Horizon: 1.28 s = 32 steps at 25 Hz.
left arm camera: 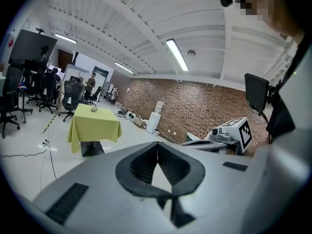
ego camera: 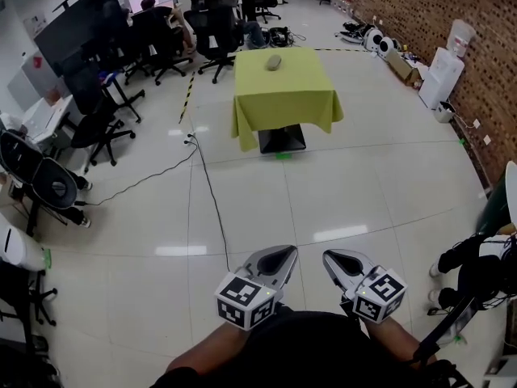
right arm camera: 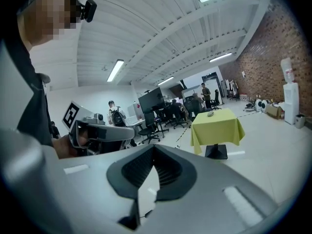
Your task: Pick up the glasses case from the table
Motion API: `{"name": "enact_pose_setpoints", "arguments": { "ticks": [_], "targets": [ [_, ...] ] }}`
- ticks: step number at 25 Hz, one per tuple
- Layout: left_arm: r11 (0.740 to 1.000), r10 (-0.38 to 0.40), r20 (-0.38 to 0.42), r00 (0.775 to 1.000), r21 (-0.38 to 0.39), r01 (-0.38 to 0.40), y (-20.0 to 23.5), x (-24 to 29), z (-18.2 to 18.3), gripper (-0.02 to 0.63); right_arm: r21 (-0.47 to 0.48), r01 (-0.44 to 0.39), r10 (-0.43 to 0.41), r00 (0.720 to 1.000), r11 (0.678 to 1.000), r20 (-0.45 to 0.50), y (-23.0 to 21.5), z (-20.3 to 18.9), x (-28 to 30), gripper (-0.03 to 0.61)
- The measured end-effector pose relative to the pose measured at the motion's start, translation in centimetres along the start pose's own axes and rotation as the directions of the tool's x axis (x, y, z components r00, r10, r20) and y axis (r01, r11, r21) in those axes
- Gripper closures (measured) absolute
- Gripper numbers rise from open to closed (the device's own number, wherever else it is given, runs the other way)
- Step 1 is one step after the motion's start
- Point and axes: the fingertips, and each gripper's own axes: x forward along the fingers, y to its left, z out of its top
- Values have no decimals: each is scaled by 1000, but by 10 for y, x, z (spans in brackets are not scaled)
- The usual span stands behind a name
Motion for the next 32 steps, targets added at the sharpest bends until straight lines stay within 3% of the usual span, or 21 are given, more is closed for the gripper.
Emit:
{"name": "enact_pose_setpoints", "arguments": {
  "ticks": [14, 22, 32],
  "targets": [
    [998, -61, 1, 998, -1, 61, 33, 9, 3, 606, 9, 85, -85, 996, 996, -25, -8, -1, 21, 577],
    [999, -37, 0, 999, -11, 37, 39, 26, 10, 606, 21, 49, -48, 998, 999, -27, -25, 3, 32, 577],
    [997, 73, 3, 997, 6, -73, 68, 51, 33, 606, -10, -63, 63, 998, 998, 3, -60, 36, 63, 577]
  ]
}}
